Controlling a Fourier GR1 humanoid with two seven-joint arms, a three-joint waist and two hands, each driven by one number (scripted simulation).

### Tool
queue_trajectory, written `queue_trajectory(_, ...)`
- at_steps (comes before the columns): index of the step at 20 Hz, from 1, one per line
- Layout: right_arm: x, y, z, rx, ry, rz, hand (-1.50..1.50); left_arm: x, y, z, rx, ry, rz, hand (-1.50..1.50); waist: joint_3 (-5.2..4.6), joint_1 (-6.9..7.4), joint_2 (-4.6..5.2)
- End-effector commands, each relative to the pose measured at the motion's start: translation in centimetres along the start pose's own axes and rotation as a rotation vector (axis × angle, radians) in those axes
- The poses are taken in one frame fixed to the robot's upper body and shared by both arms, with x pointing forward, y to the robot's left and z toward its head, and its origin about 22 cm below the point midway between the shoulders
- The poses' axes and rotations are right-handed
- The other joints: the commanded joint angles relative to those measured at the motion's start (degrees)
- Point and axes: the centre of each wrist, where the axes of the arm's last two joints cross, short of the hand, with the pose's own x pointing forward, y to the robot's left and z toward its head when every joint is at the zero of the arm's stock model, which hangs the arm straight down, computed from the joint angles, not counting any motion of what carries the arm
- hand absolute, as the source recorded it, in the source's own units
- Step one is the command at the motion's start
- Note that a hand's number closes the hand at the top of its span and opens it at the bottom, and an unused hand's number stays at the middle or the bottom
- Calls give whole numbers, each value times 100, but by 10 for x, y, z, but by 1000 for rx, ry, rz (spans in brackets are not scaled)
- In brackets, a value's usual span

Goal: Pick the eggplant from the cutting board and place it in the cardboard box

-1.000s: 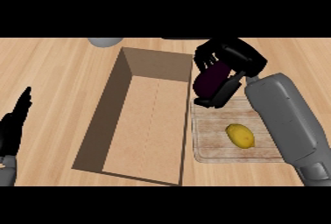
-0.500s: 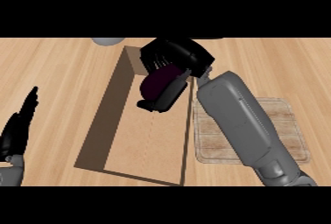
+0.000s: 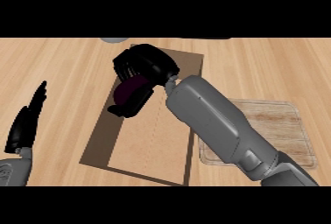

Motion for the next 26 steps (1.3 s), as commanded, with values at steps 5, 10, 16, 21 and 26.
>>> queue_trajectory(5, -14, 20, -6, 46, 213, -79, -150, 4, 3, -7, -30, -8, 7, 0, -2, 184, 48)
queue_trajectory(10, -21, 44, 3, 42, 209, -122, -150, 6, -4, -14, -31, -31, -12, 0, -2, 277, 76)
queue_trajectory(16, -23, 36, 0, -99, 79, -214, -150, 13, -8, -7, -18, -27, -8, 0, 4, 200, 55)
queue_trajectory(21, -30, 28, 2, -248, 62, -371, -150, 7, 2, -6, -15, -15, -2, 0, 5, 140, 56)
queue_trajectory(26, -43, -4, -4, -316, 31, -494, -150, -3, 15, -1, 21, 2, -5, 0, 6, -57, 20)
